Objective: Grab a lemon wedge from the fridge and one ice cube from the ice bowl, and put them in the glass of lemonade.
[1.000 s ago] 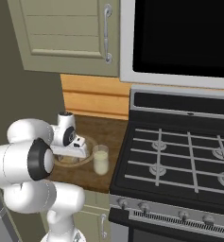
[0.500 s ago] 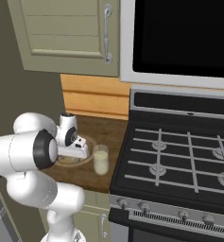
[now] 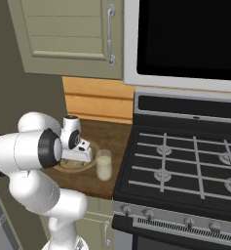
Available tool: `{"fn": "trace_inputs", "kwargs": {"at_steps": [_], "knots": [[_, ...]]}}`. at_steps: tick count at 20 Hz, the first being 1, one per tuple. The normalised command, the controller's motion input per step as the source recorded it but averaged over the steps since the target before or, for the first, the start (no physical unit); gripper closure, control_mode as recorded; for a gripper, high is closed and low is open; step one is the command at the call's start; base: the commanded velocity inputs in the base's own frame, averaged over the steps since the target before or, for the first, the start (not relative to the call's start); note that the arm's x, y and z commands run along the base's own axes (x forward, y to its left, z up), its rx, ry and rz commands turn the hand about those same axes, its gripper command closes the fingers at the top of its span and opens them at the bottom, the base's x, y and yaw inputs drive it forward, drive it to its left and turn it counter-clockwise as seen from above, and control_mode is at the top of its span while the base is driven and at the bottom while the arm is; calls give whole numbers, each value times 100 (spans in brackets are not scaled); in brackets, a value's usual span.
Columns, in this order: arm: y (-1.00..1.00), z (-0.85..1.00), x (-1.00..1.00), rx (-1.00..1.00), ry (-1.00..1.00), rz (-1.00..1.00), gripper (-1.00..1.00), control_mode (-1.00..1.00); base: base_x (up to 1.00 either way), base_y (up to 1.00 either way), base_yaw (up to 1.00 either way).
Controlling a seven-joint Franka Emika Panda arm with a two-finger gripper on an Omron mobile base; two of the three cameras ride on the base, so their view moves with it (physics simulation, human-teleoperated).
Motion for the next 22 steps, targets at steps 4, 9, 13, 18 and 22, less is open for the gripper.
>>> {"fn": "trace_inputs", "kwargs": {"at_steps": [4, 9, 13, 18, 22], "knots": [[0, -19, -26, 0, 0, 0, -100, -100, 0, 0, 0], [0, -6, -30, 0, 0, 0, -100, -100, 0, 0, 0], [0, -2, 0, 0, 0, 0, -100, -100, 0, 0, 0], [0, -10, 0, 0, 0, 0, 100, -100, 0, 0, 0], [0, 0, 0, 0, 6, 0, 100, -100, 0, 0, 0]]}}
